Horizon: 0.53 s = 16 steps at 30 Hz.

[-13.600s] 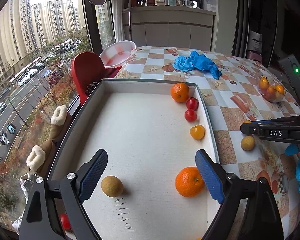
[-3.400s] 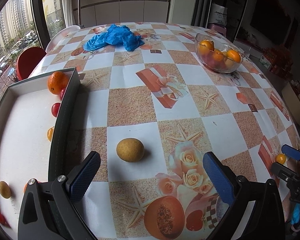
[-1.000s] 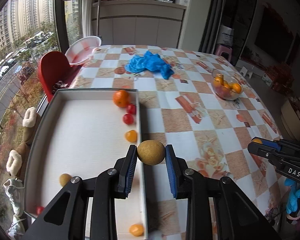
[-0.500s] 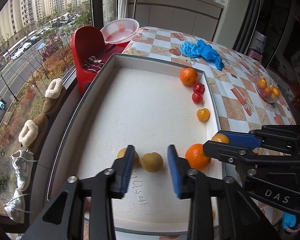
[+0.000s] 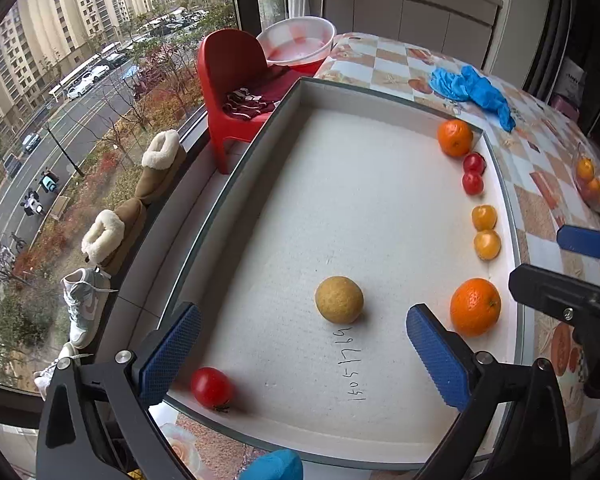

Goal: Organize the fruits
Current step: 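Open the left tool over the tray while the right tool releases the orange fruit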

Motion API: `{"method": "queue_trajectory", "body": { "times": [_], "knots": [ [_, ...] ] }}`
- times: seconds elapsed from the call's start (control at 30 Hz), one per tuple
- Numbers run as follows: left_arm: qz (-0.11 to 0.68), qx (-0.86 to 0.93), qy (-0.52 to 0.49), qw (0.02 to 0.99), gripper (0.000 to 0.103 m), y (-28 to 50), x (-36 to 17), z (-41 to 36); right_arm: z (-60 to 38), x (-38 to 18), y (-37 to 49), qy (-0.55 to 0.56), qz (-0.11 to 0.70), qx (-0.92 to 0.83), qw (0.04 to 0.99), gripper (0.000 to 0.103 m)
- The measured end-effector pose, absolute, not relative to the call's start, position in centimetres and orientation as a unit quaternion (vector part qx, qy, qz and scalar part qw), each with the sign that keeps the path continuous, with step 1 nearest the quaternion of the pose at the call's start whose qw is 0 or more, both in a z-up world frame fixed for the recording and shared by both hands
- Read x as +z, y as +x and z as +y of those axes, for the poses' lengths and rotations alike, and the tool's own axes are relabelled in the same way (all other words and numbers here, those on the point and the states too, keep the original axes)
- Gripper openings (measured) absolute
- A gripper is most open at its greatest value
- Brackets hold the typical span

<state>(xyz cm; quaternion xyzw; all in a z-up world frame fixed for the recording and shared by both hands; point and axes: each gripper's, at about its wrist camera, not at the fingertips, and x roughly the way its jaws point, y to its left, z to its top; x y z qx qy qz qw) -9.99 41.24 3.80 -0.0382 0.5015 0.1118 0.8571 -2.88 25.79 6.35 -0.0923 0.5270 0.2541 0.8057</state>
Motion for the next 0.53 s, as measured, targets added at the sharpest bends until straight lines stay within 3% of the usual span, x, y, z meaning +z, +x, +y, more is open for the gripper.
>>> {"method": "queue_trajectory", "body": {
  "times": [0.13, 0.53],
  "knots": [
    [0.498, 0.099, -0.033, 0.861, 0.103, -10.5, 4.0, 40.7, 26.7, 6.5, -2.9, -0.120, 0.520, 0.251, 0.807, 0.102],
    [0.489, 0.100, -0.024, 0.866, 0.103, -10.6, 4.5, 40.3, 27.6, 6.9, -4.1, -0.143, 0.510, 0.262, 0.806, 0.102]
  ]
}}
